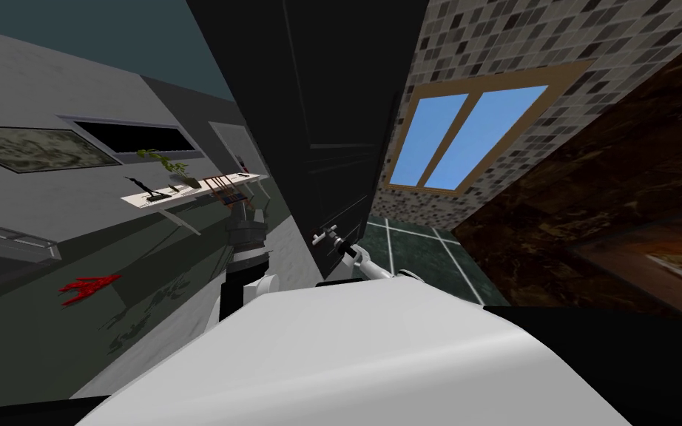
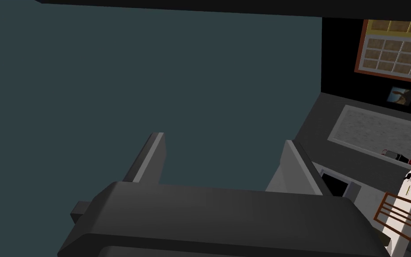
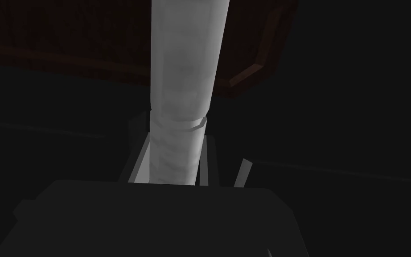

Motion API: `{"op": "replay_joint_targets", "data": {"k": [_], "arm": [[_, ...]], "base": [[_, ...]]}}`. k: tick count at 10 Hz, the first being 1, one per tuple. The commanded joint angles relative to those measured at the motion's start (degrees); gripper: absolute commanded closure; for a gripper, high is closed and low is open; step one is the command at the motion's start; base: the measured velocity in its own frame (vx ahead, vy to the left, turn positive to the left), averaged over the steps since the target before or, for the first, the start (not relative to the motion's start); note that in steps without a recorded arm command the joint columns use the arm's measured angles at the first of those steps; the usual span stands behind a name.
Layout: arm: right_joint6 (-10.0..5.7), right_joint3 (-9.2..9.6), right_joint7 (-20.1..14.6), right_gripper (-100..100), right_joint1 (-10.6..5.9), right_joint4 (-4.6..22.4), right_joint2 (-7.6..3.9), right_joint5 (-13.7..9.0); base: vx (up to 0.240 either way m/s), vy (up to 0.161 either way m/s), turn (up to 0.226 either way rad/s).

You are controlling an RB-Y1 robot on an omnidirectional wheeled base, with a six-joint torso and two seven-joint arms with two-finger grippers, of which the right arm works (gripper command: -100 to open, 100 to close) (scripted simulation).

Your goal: Push the door open

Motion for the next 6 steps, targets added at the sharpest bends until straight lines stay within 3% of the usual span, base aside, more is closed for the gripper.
{"op": "replay_joint_targets", "data": {"k": [1, 6], "arm": [[0.77, -1.93, 0.3, 100, -0.15, -0.2, -0.86, -0.2], [0.63, -5.21, 1.3, 100, -0.24, 0.5, -0.60, -0.5]], "base": [[0.050, 0.160, -0.050], [0.069, 0.142, -0.045]]}}
